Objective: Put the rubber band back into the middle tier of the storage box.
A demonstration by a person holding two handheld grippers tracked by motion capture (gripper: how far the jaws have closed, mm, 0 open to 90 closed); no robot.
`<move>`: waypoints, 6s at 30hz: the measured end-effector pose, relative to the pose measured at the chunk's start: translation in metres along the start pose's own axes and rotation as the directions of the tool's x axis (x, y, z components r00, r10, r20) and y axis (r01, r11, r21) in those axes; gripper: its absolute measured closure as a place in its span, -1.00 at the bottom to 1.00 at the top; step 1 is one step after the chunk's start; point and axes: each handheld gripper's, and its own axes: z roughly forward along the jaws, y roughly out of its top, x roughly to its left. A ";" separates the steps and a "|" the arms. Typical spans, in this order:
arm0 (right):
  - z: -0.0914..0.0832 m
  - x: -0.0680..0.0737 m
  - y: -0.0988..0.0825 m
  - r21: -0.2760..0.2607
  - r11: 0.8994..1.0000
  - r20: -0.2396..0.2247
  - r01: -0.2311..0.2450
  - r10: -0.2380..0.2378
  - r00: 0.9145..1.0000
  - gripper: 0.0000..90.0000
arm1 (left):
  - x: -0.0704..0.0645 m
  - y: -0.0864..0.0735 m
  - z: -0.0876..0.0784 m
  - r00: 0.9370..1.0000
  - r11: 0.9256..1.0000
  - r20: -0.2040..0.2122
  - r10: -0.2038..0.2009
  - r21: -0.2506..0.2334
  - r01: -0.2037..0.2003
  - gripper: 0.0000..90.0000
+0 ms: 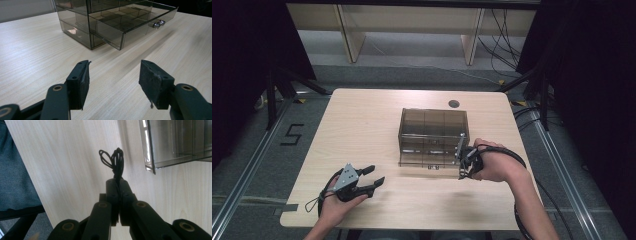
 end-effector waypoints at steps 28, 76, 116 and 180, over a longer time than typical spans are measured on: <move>-0.012 -0.011 0.014 -0.002 1.000 0.020 -0.007 0.007 1.000 0.98 | 0.000 0.000 0.000 1.000 1.000 0.001 0.000 -0.001 0.000 -0.09; -0.017 -0.034 0.035 -0.027 0.999 0.045 0.030 -0.029 0.999 0.98 | 0.001 0.000 0.000 1.000 1.000 0.003 -0.005 -0.004 0.005 -0.09; -0.009 -0.046 0.048 -0.010 1.000 0.021 0.011 -0.011 1.000 0.98 | 0.001 0.000 0.000 1.000 1.000 0.003 -0.002 -0.004 0.002 -0.08; 0.031 -0.064 0.051 0.007 1.000 -0.010 -0.017 0.018 1.000 0.82 | 0.001 0.000 0.001 1.000 1.000 0.010 -0.002 -0.010 0.002 -0.08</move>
